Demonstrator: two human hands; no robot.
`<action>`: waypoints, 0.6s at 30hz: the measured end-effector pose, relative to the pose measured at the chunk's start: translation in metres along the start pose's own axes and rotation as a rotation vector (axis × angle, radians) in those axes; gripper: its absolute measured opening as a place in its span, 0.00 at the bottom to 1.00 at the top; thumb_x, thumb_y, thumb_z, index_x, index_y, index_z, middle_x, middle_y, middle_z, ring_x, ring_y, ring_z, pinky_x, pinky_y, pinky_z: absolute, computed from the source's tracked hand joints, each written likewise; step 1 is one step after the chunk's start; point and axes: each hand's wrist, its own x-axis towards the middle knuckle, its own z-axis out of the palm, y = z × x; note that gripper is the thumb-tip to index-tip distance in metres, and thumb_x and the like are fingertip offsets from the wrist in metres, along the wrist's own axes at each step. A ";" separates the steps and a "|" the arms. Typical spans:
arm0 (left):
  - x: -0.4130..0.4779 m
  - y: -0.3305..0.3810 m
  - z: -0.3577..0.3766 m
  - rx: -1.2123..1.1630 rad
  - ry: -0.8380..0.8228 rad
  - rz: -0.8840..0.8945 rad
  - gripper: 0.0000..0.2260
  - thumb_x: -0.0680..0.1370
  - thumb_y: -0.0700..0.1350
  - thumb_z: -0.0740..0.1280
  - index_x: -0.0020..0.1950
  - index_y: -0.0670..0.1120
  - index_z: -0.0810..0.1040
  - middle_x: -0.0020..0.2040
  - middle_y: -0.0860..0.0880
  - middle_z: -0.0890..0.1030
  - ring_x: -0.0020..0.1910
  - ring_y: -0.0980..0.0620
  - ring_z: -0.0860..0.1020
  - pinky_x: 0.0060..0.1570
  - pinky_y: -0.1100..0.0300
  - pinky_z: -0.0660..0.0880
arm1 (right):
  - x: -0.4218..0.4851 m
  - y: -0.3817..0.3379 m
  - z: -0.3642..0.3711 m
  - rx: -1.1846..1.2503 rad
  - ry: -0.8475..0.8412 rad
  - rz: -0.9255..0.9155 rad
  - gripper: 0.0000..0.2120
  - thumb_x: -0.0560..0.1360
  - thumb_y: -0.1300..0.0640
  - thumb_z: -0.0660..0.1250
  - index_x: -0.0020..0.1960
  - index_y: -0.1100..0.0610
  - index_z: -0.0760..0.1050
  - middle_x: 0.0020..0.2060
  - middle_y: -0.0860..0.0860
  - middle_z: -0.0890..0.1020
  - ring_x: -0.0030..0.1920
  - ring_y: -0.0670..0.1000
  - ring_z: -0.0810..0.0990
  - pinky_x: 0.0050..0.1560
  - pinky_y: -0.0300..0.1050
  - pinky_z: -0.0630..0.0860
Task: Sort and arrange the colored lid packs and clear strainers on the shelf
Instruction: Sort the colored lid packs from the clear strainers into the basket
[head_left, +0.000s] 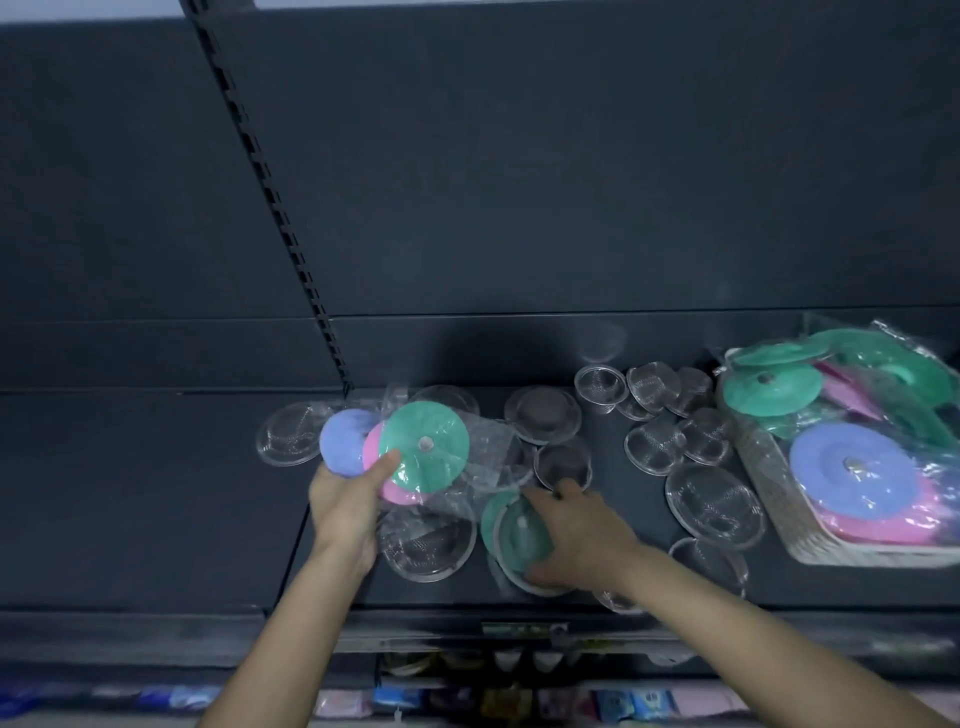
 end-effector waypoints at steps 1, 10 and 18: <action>-0.002 -0.001 -0.002 -0.005 0.009 -0.003 0.16 0.70 0.35 0.74 0.57 0.42 0.77 0.49 0.42 0.83 0.45 0.43 0.82 0.41 0.53 0.80 | 0.000 0.003 -0.003 0.021 0.023 -0.013 0.36 0.69 0.43 0.66 0.72 0.49 0.57 0.63 0.56 0.67 0.63 0.63 0.67 0.61 0.52 0.70; -0.003 -0.007 -0.008 -0.016 0.055 -0.022 0.18 0.70 0.37 0.74 0.58 0.41 0.77 0.50 0.41 0.83 0.47 0.40 0.82 0.41 0.52 0.80 | 0.033 0.035 -0.032 -0.111 0.268 0.100 0.31 0.71 0.54 0.68 0.71 0.53 0.61 0.69 0.59 0.62 0.69 0.65 0.62 0.63 0.59 0.69; 0.003 -0.014 -0.005 -0.020 0.071 -0.053 0.18 0.69 0.38 0.75 0.57 0.41 0.76 0.49 0.40 0.83 0.46 0.39 0.82 0.36 0.54 0.78 | 0.014 -0.001 -0.011 -0.040 0.110 0.051 0.27 0.74 0.40 0.65 0.62 0.60 0.71 0.58 0.58 0.75 0.58 0.58 0.74 0.57 0.50 0.72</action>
